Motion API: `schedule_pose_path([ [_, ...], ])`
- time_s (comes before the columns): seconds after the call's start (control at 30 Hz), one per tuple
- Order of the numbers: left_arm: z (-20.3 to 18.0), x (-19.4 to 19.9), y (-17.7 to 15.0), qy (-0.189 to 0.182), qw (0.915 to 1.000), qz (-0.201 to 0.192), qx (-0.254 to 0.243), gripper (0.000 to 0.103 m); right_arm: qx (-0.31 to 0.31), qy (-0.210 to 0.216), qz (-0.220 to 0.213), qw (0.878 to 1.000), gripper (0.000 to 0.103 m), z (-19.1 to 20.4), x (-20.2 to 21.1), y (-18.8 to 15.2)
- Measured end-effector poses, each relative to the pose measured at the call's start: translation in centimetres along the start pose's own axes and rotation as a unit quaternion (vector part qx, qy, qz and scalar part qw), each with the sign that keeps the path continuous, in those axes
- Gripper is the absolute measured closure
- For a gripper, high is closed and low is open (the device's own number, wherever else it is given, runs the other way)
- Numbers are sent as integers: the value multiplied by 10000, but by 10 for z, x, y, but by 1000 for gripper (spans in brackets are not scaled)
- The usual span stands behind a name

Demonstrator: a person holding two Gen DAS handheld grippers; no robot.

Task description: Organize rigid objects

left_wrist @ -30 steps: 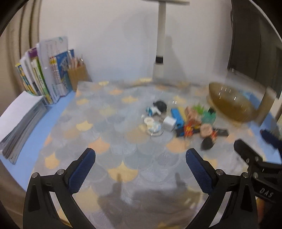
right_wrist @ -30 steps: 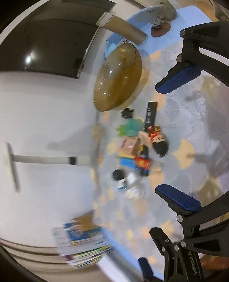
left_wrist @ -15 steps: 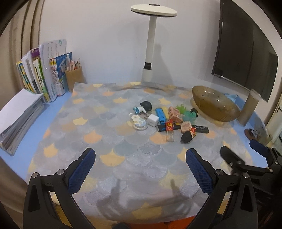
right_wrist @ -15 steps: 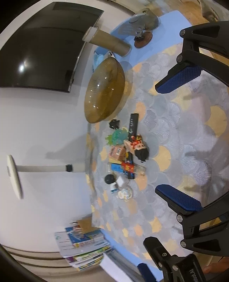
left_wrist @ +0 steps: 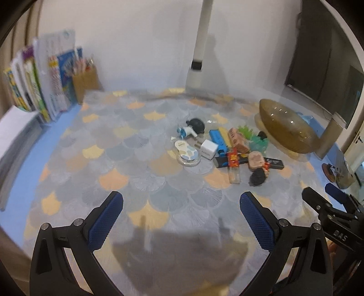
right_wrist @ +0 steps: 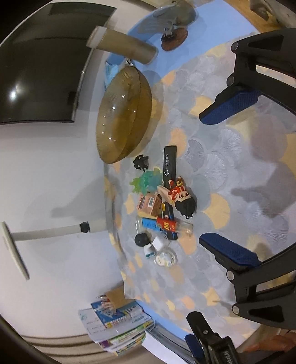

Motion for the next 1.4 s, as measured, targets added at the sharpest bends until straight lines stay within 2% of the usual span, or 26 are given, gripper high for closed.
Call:
schedule_pose_path([
  [0.13,9,-40,18,-104,9995,294,98,2,-124,252,332,9991,10,5,-29,9],
  [0.27,7,-77,29,-9,9987,517,-19,2,-328,470,789,9952,20,10,-69,13],
  [0.37,4,-100,36,-26,9978,663,-60,2,-539,567,1053,9914,24,7,-93,14],
  [0.6,-3,-129,49,216,9956,820,-399,4,-707,623,1228,9880,29,9,-122,21],
  [0.77,-5,-138,54,277,9946,852,-522,9,-533,526,1287,9888,35,20,-134,20],
  [0.87,-8,-144,55,276,9940,896,-571,17,-410,415,1265,9902,42,21,-138,20],
  [0.93,-11,-147,53,343,9928,927,-672,30,-338,325,1238,9912,53,21,-139,20],
  [1.07,-12,-144,49,308,9930,944,-640,33,-348,440,1213,9910,61,17,-136,19],
  [1.17,-13,-139,49,359,9934,845,-684,34,-229,379,1166,9922,63,19,-133,18],
  [1.23,-14,-138,48,200,9940,833,-676,57,-183,391,1137,9926,65,20,-131,17],
  [1.4,-16,-128,42,145,9947,751,-690,57,-67,541,1120,9922,67,19,-120,12],
])
Point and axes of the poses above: each gripper's, at about its wrist camera, not at the fingertips, and x roughly against the way its jaws point, z to its left, y to its top, the point moved 4 cm from there along -x, roughly the way its jaws point
